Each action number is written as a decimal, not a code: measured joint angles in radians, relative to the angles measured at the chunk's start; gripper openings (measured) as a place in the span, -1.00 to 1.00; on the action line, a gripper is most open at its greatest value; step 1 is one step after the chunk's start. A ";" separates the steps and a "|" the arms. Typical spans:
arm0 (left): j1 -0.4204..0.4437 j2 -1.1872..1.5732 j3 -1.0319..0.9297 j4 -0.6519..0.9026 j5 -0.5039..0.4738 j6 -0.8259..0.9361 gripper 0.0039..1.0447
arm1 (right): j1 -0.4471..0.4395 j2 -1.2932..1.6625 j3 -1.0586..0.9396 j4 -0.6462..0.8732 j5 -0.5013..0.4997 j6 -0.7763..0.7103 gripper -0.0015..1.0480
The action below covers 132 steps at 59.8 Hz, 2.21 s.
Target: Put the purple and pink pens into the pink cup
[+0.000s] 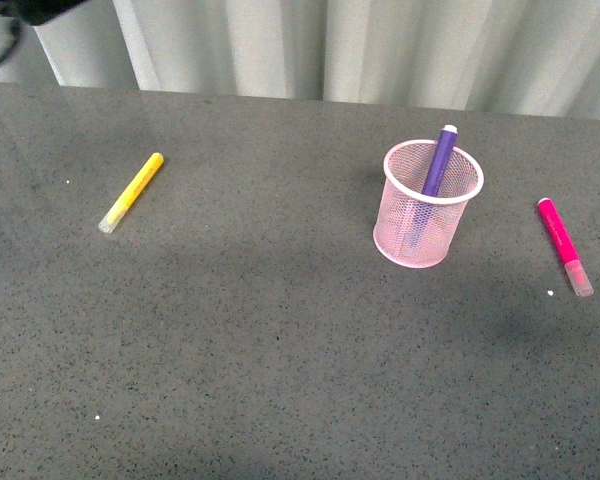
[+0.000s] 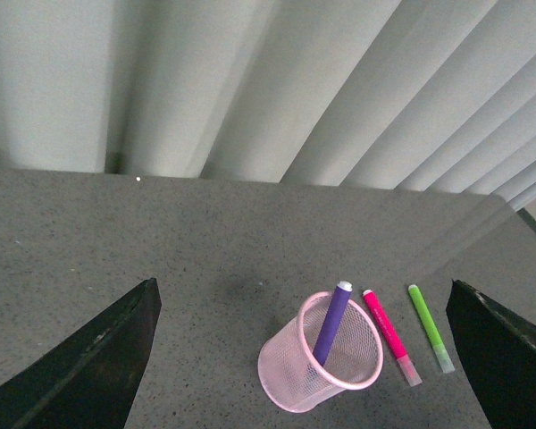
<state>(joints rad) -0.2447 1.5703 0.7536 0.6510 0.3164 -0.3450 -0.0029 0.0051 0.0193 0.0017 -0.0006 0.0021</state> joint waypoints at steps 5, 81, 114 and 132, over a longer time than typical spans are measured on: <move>0.038 -0.079 -0.065 0.000 0.045 -0.006 0.88 | 0.000 0.000 0.000 0.000 0.000 0.000 0.87; 0.243 -0.872 -0.742 0.026 -0.317 0.337 -0.93 | 0.000 0.000 0.000 0.000 0.000 0.000 0.87; 0.243 -1.240 -0.744 -0.317 -0.317 0.337 -0.93 | 0.000 0.000 0.000 0.000 0.000 0.000 0.87; 0.243 -1.347 -0.744 -0.424 -0.317 0.337 -0.93 | 0.000 0.000 0.000 0.000 0.000 0.000 0.87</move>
<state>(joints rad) -0.0017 0.2234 0.0097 0.2272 -0.0002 -0.0078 -0.0029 0.0051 0.0193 0.0017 -0.0002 0.0021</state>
